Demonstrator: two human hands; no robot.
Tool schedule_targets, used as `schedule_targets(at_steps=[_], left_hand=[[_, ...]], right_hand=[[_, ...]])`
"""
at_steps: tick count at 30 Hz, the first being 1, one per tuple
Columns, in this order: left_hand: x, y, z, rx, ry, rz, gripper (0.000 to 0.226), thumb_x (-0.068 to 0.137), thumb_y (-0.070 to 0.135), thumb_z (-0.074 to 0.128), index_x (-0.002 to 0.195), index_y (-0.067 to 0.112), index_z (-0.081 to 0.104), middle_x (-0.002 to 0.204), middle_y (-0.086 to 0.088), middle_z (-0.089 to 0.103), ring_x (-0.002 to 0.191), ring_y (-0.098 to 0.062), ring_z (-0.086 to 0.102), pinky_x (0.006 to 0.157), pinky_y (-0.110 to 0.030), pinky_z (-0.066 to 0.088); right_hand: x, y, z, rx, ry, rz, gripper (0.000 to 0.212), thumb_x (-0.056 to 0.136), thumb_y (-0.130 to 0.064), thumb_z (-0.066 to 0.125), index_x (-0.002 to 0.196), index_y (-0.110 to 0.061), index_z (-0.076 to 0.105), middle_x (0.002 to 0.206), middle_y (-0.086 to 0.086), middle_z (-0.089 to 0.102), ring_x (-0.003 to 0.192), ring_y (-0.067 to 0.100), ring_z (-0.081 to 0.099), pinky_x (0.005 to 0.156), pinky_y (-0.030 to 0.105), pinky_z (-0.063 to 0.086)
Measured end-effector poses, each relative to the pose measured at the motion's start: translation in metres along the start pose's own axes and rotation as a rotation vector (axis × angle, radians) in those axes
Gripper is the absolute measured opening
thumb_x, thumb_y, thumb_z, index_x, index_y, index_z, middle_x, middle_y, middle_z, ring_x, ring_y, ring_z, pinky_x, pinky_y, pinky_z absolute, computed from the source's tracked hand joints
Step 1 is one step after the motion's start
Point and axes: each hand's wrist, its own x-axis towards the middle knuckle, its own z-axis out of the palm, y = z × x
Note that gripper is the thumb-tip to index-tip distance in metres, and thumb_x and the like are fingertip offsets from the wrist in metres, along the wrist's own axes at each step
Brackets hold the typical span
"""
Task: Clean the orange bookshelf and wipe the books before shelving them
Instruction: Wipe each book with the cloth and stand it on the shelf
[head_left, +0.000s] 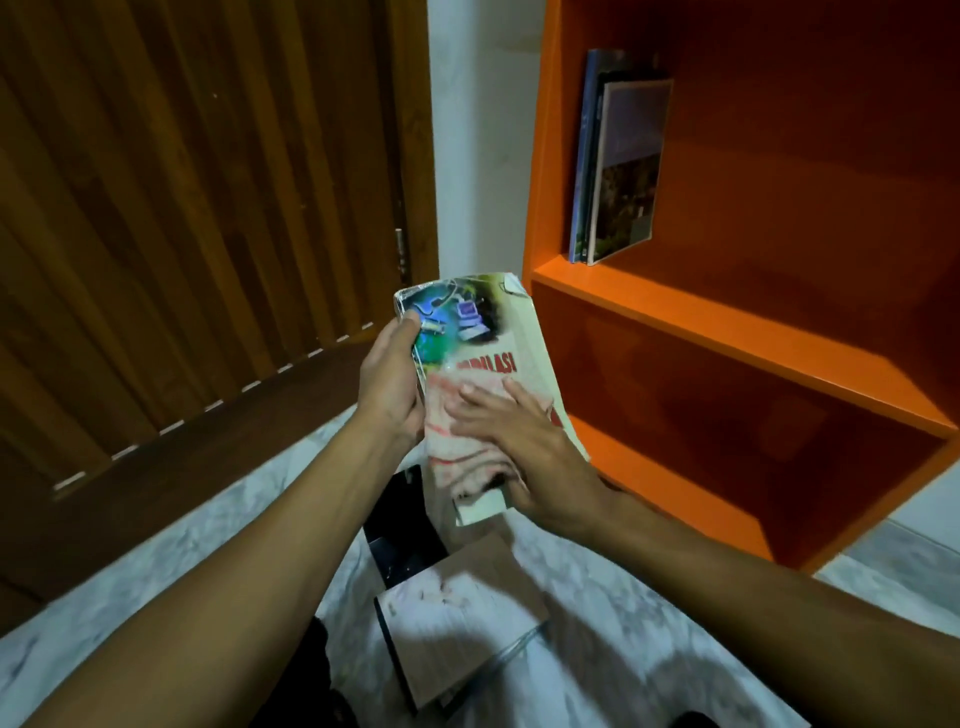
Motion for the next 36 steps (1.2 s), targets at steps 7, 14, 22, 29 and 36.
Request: schedule_targets(at_steps=[7, 14, 22, 29, 36], left_hand=[[0.0, 0.014, -0.007, 0.063, 0.005, 0.062, 0.03, 0.102, 0.025, 0.056, 0.128, 0.012, 0.06, 0.114, -0.016, 0.074, 0.104, -0.035, 0.072, 0.093, -0.061, 0.054], [-0.015, 0.022, -0.001, 0.26, -0.159, 0.168, 0.031, 0.103, 0.025, 0.052, 0.132, 0.016, 0.058, 0.115, -0.015, 0.073, 0.096, -0.03, 0.074, 0.078, -0.046, 0.063], [-0.058, 0.026, 0.03, 0.362, -0.446, 0.139, 0.046, 0.093, 0.027, 0.055, 0.137, 0.015, 0.055, 0.12, -0.021, 0.07, 0.101, -0.036, 0.071, 0.077, -0.043, 0.063], [-0.057, 0.061, 0.061, 0.483, -0.49, 0.2, 0.051, 0.082, 0.035, 0.065, 0.133, 0.032, 0.057, 0.123, -0.006, 0.071, 0.113, -0.032, 0.068, 0.094, -0.058, 0.054], [-0.014, 0.051, 0.098, 0.744, -0.415, 0.186, 0.037, 0.089, 0.011, 0.068, 0.121, 0.029, 0.063, 0.116, 0.001, 0.073, 0.11, -0.027, 0.069, 0.094, -0.06, 0.054]], right_hand=[[-0.05, -0.005, -0.005, -0.051, -0.156, -0.158, 0.052, 0.072, 0.019, 0.05, 0.115, -0.006, 0.065, 0.111, 0.009, 0.066, 0.106, 0.028, 0.06, 0.09, 0.046, 0.047], [-0.049, 0.002, -0.043, 0.154, 0.085, 0.67, 0.047, 0.09, -0.03, 0.07, 0.127, -0.035, 0.041, 0.103, -0.014, 0.057, 0.098, 0.01, 0.063, 0.074, 0.021, 0.046], [-0.018, 0.002, -0.097, 1.03, 0.01, 0.951, 0.044, 0.091, -0.013, 0.065, 0.133, -0.018, 0.053, 0.117, 0.013, 0.072, 0.102, 0.032, 0.071, 0.078, 0.038, 0.061], [0.008, 0.016, -0.143, 0.986, 0.208, 0.78, 0.039, 0.093, -0.014, 0.063, 0.13, -0.014, 0.053, 0.121, 0.02, 0.068, 0.11, 0.038, 0.067, 0.095, 0.055, 0.053], [0.051, 0.046, -0.209, 0.869, 0.308, 0.694, 0.027, 0.094, -0.007, 0.061, 0.118, 0.0, 0.053, 0.112, 0.026, 0.067, 0.096, 0.037, 0.071, 0.073, 0.038, 0.06]])
